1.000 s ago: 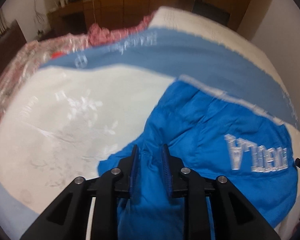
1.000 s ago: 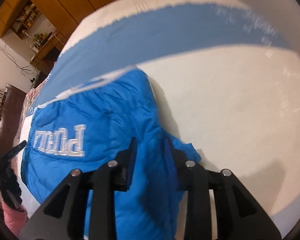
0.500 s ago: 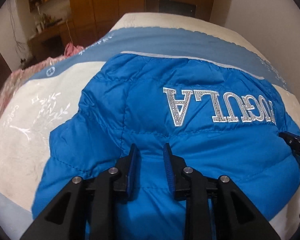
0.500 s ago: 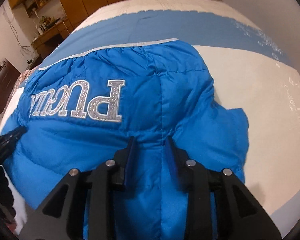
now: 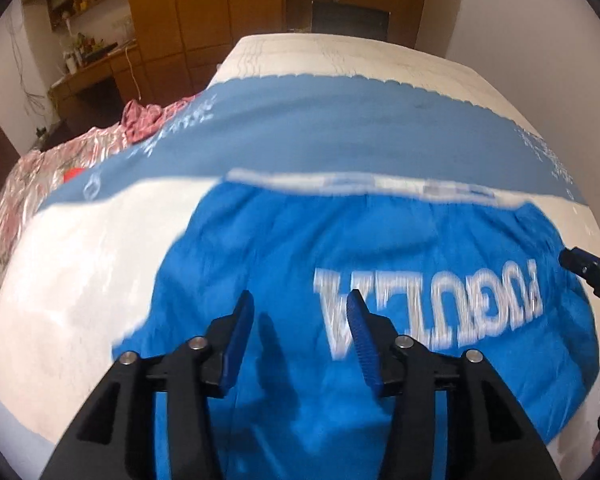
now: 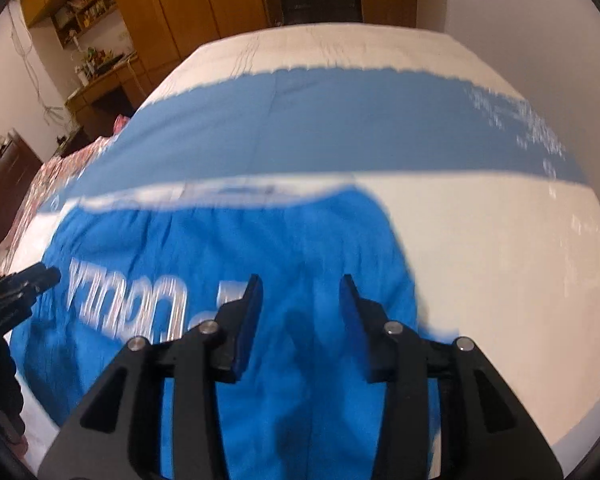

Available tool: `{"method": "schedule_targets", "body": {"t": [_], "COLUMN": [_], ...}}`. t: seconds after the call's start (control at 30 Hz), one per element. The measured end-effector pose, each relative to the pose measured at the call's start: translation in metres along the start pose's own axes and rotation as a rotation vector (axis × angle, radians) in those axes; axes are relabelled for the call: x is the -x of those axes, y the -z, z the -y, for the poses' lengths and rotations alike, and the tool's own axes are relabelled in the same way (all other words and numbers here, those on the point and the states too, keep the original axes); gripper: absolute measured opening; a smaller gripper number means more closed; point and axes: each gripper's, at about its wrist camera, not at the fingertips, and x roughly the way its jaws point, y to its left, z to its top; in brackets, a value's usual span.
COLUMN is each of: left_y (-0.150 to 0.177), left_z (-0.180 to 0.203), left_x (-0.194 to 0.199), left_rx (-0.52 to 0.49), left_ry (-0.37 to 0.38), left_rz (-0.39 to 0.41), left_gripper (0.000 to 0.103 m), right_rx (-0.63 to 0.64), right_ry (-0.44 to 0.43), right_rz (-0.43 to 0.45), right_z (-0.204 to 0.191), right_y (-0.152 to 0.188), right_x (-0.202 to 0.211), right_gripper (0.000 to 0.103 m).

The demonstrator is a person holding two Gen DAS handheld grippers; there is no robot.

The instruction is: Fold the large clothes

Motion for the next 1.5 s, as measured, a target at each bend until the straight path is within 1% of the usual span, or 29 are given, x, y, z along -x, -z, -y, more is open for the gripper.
{"method": "schedule_targets", "body": {"t": [0.07,0.13,0.2,0.23,0.27,0.33,0.4,0.47,0.57,0.63,0.7,0.73,0.83,0.97,1.07,1.13,1.2,1.43,1.5], "left_y": [-0.018,-0.031,-0.035,-0.033,-0.031,-0.024,-0.019,-0.018,-0.019,-0.018,-0.013,-0.009,0.005,0.021,0.031,0.038,0.044,0.059,0.061], "left_z": [-0.003,-0.010,-0.016,-0.020,-0.023,-0.027,-0.027,-0.021,-0.019,-0.020,-0.020,-0.019,-0.018,-0.017,-0.019,-0.021,-0.021,-0.026,-0.029], "left_x": [-0.017,-0.038,-0.055,-0.064,-0.069,-0.074,-0.075,-0.076,-0.073,-0.062,-0.047,-0.039,-0.017,0.003,0.013,0.018,0.022,0.029,0.029], "left_rx": [0.029,0.066,0.082,0.090,0.094,0.103,0.102,0.078,0.074,0.079,0.057,0.033,-0.003,-0.031,-0.041,-0.042,-0.048,-0.056,-0.057], "left_ry": [0.020,0.025,0.029,0.043,0.059,0.085,0.086,0.058,0.040,0.023,-0.008,-0.035,-0.069,-0.084,-0.091,-0.090,-0.092,-0.099,-0.104], "left_rz": [-0.019,-0.039,-0.055,-0.059,-0.056,-0.039,-0.016,-0.010,-0.024,-0.029,-0.018,-0.020,-0.006,-0.006,-0.007,-0.016,-0.020,-0.026,-0.028], "left_gripper": [0.049,0.049,0.049,0.051,0.052,0.053,0.054,0.054,0.054,0.054,0.056,0.057,0.059,0.059,0.060,0.060,0.060,0.061,0.065], "right_rx": [-0.002,-0.002,0.004,0.002,-0.022,-0.062,-0.066,-0.053,-0.047,-0.035,-0.019,-0.022,-0.041,-0.050,-0.070,-0.082,-0.106,-0.166,-0.171], "right_ry": [0.016,0.036,0.074,0.082,0.052,0.005,0.001,0.013,0.017,0.022,0.021,0.019,0.018,0.029,0.015,0.010,-0.013,-0.080,-0.083], "right_rz": [0.001,-0.014,-0.030,-0.042,-0.061,-0.049,-0.033,-0.035,-0.054,-0.044,-0.016,-0.012,0.001,-0.010,-0.026,-0.041,-0.066,-0.133,-0.154], "right_z": [0.005,0.010,0.018,0.021,0.027,0.037,0.039,0.036,0.036,0.034,0.034,0.036,0.045,0.055,0.066,0.071,0.078,0.090,0.091], "right_y": [-0.016,-0.025,-0.027,-0.025,-0.019,-0.012,-0.010,-0.011,-0.013,-0.011,-0.004,-0.001,0.015,0.033,0.045,0.049,0.056,0.068,0.070], "right_x": [-0.017,-0.036,-0.058,-0.067,-0.077,-0.086,-0.088,-0.087,-0.081,-0.067,-0.045,-0.038,-0.011,0.008,0.018,0.020,0.021,0.017,0.012], "right_gripper": [0.040,0.040,0.040,0.040,0.040,0.041,0.042,0.042,0.042,0.044,0.052,0.054,0.056,0.067,0.072,0.074,0.078,0.083,0.085]}}
